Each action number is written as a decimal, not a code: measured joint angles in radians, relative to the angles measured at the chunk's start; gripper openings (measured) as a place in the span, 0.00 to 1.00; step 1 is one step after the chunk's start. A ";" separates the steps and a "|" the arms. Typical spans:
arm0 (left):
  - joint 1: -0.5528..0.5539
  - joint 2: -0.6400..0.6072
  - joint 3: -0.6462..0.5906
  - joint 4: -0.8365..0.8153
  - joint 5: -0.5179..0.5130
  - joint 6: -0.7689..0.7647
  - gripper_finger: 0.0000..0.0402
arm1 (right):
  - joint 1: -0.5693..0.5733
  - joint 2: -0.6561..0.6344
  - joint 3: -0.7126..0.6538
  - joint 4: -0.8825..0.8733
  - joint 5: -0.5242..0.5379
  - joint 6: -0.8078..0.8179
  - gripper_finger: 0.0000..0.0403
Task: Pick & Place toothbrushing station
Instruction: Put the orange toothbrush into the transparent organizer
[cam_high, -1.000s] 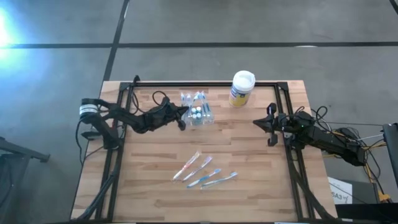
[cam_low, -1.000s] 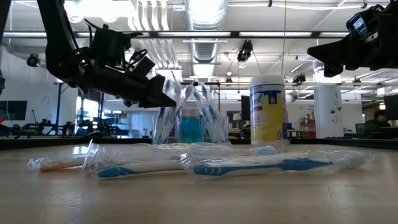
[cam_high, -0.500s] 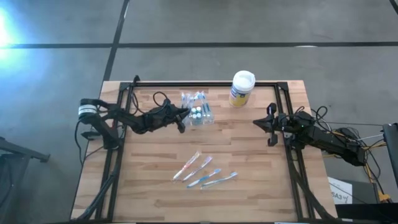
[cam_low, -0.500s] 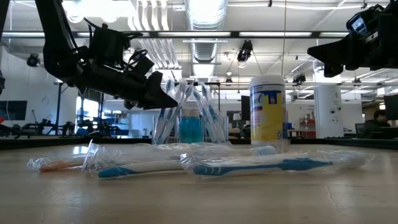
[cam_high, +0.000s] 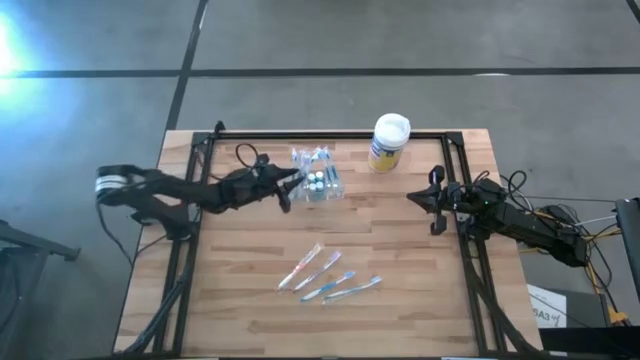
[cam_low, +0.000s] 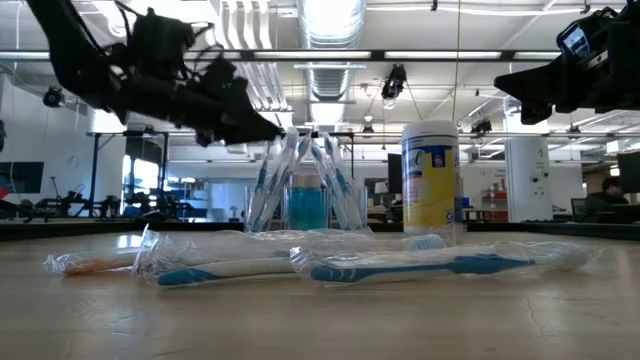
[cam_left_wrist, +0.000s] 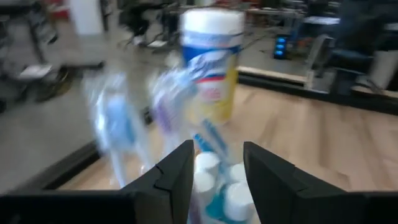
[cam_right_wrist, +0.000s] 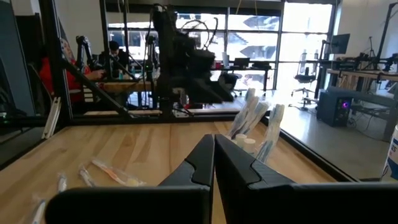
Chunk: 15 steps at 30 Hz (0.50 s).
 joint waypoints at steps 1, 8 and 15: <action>-0.010 -0.043 -0.001 -0.036 0.021 0.030 0.35 | 0.000 0.000 0.000 -0.001 0.000 0.000 0.02; -0.153 -0.368 0.004 -0.252 0.061 0.156 0.29 | 0.000 0.000 0.000 -0.001 0.000 0.000 0.02; -0.337 -0.595 0.127 -0.672 -0.051 0.169 0.04 | 0.000 0.000 0.000 0.000 0.000 0.009 0.02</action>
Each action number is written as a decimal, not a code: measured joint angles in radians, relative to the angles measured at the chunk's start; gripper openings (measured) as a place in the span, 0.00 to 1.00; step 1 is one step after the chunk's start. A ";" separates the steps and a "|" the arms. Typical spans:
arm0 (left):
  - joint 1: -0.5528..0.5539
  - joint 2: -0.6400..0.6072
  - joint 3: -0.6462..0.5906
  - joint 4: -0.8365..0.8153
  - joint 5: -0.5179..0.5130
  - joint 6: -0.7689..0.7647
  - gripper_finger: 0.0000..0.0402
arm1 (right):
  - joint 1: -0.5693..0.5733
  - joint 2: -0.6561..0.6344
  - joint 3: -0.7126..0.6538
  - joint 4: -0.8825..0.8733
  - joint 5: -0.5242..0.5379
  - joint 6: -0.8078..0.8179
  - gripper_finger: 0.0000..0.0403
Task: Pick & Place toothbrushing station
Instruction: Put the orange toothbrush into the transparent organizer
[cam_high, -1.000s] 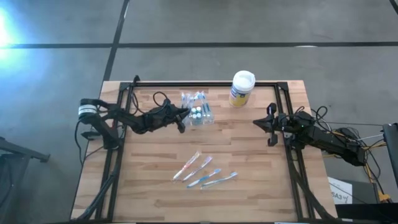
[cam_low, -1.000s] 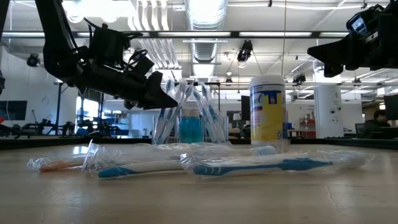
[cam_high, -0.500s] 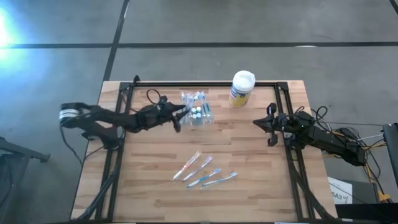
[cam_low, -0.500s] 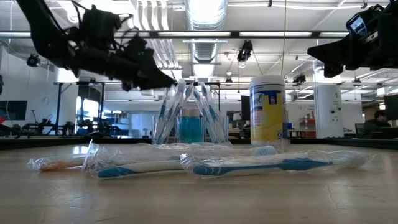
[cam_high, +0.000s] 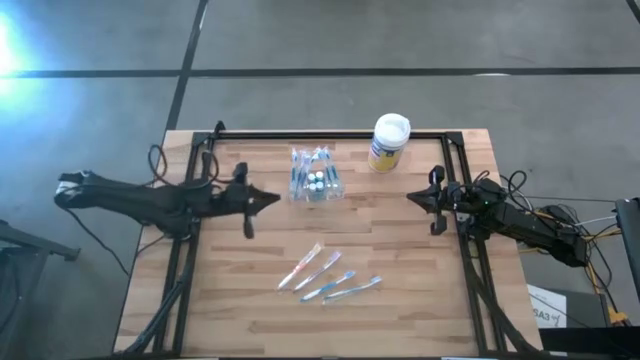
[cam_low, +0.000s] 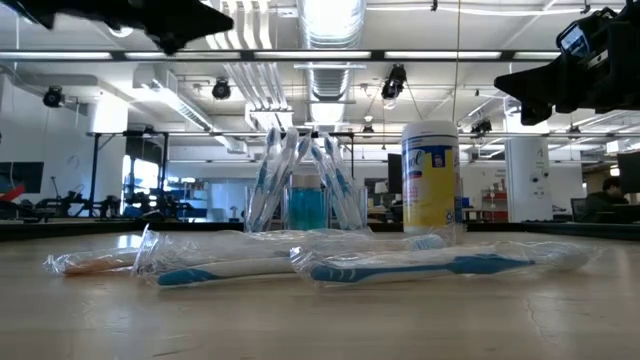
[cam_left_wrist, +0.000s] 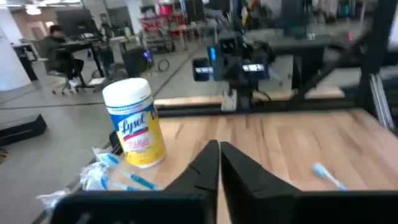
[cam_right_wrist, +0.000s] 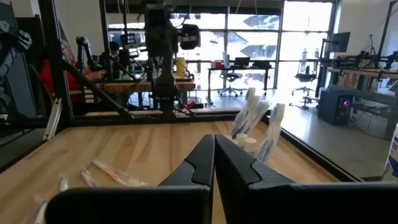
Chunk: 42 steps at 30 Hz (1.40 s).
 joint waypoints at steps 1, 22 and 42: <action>-0.024 -0.016 0.023 -0.058 -0.014 0.013 0.02 | 0.000 0.000 0.000 0.000 0.000 0.002 0.02; -0.034 -0.261 0.100 -0.299 0.102 0.176 0.01 | 0.000 0.000 0.000 0.001 0.000 -0.003 0.02; -0.028 -0.618 -0.371 0.017 0.109 0.137 0.01 | 0.000 0.000 0.000 0.003 0.000 -0.013 0.02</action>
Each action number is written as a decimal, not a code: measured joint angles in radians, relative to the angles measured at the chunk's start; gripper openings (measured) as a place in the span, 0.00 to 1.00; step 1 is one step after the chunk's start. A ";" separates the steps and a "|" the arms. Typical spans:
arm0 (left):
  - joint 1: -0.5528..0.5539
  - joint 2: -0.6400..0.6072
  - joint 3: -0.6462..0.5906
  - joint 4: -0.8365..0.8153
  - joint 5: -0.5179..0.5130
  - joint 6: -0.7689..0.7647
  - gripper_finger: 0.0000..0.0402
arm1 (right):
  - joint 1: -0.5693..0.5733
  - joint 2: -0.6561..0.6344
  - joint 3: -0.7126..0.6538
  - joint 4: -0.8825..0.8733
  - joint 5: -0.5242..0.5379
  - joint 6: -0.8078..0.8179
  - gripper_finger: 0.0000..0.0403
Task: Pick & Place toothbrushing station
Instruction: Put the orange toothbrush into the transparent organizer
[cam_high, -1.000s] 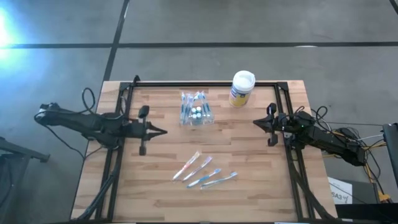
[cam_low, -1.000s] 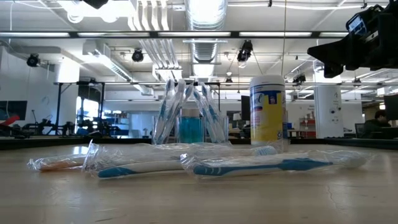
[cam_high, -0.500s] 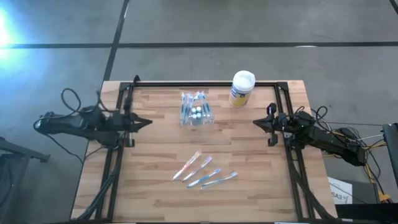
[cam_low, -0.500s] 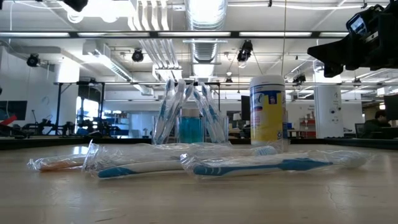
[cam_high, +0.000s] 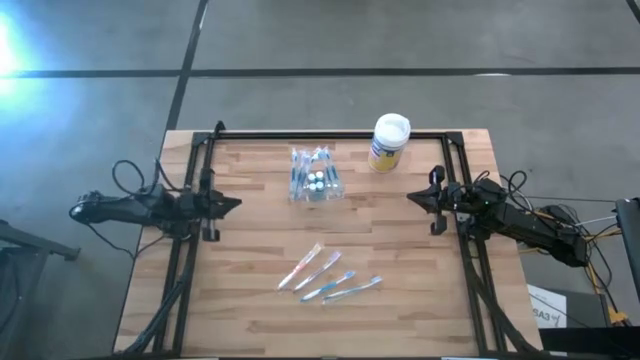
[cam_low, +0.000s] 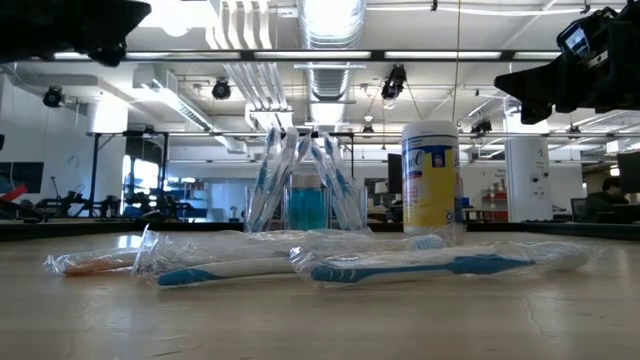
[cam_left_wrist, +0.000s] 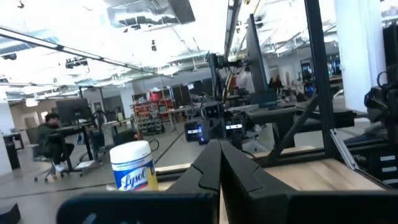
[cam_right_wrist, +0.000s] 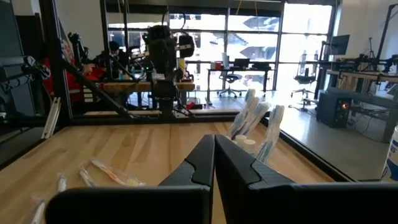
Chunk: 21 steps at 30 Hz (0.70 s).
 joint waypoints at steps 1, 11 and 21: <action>0.000 -0.005 -0.022 0.026 0.000 -0.001 0.01 | 0.000 0.000 0.000 0.000 0.000 0.000 0.02; 0.000 -0.041 -0.123 0.057 -0.001 -0.051 0.01 | 0.000 0.000 0.000 0.000 0.000 0.003 0.02; 0.000 -0.043 -0.141 0.011 -0.001 -0.075 0.01 | 0.000 0.001 0.000 -0.002 0.000 0.007 0.02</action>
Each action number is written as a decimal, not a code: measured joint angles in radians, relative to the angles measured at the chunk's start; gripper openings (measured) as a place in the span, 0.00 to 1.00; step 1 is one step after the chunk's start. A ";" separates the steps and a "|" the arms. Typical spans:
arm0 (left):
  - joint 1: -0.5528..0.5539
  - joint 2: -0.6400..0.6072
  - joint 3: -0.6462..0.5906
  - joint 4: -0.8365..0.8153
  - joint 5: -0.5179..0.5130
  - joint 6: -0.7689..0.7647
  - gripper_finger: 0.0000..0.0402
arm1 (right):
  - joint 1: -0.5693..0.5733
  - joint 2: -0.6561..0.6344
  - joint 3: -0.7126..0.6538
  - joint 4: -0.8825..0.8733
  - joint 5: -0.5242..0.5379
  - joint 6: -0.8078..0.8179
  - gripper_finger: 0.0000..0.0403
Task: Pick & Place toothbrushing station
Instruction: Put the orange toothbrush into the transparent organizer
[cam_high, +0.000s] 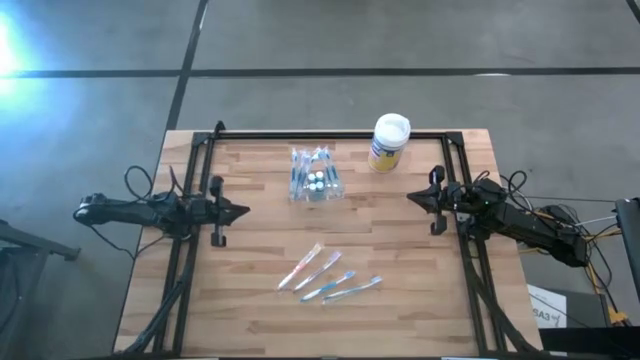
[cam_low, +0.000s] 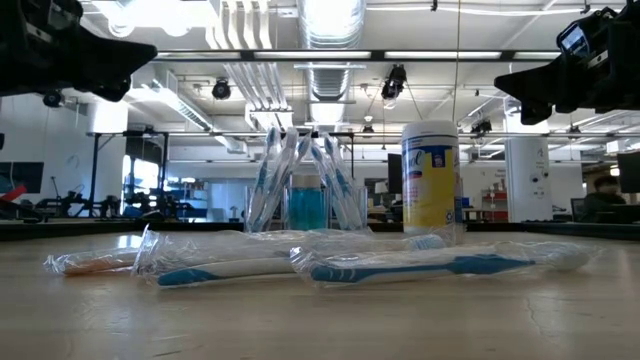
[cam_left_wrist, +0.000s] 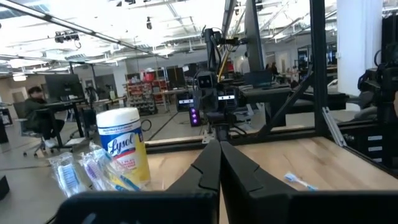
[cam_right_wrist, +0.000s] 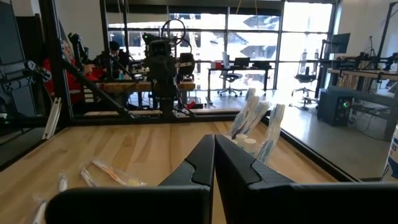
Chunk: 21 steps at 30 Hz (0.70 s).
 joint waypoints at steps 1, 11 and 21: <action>0.000 0.000 0.000 0.001 0.000 0.000 0.01 | 0.000 0.000 0.000 0.000 0.000 0.000 0.02; 0.000 0.003 -0.001 0.045 0.027 -0.010 0.01 | 0.000 0.000 0.000 0.000 0.000 0.001 0.02; -0.018 0.276 0.309 0.002 0.016 -0.055 0.01 | 0.000 0.001 0.000 0.025 0.000 0.004 0.02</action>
